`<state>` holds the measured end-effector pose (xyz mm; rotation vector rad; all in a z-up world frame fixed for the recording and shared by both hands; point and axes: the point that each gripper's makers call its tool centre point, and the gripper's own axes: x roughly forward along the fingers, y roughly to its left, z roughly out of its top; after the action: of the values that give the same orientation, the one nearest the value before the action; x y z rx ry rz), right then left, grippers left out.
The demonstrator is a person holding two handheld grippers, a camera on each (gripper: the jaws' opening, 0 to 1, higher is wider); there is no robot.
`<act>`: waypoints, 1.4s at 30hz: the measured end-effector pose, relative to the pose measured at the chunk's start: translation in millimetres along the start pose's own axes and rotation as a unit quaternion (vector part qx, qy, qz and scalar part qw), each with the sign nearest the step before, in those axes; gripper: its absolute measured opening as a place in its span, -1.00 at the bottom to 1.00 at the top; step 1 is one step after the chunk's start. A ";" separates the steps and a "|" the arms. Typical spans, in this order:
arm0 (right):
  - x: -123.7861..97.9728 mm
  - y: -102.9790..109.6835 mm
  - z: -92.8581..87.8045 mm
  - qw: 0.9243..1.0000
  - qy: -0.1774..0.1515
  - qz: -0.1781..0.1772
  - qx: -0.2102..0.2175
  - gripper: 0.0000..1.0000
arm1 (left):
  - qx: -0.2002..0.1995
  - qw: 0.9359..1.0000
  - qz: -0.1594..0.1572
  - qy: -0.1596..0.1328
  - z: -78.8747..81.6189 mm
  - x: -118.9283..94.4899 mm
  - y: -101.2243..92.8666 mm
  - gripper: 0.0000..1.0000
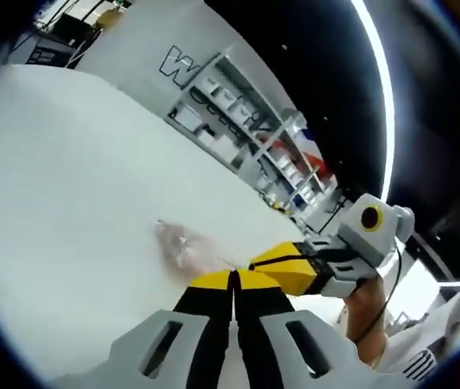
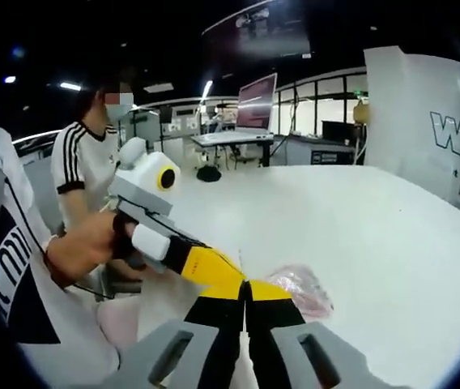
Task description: Open the resealable bag by pulling the two sides of the seal apart until the entire bag opening is separated and visibly accessible.
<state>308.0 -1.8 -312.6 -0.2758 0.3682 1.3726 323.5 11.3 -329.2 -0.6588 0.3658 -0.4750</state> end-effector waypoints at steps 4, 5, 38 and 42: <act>-1.0 -3.5 2.0 1.000 -0.004 -0.009 0.000 -1.00 | 0.002 1.000 -0.001 -0.006 2.0 -1.8 0.3 -1.00; -1.0 -3.5 1.7 1.000 -0.004 -0.009 0.001 -1.00 | -0.001 1.000 -0.013 -0.003 0.9 -1.6 -3.4 -0.99; 0.7 -4.0 -2.4 1.000 -0.003 -0.013 0.000 -1.00 | 0.008 1.000 -0.013 0.001 1.4 2.4 -9.1 -1.00; 1.1 -5.4 0.1 1.000 -0.012 -0.026 0.007 -1.00 | 0.021 1.000 0.002 0.006 -0.4 1.3 -6.7 -1.00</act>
<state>313.4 -1.7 -313.1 -0.2555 0.3473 1.3202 322.3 5.9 -325.3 -0.6156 0.3681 -0.4827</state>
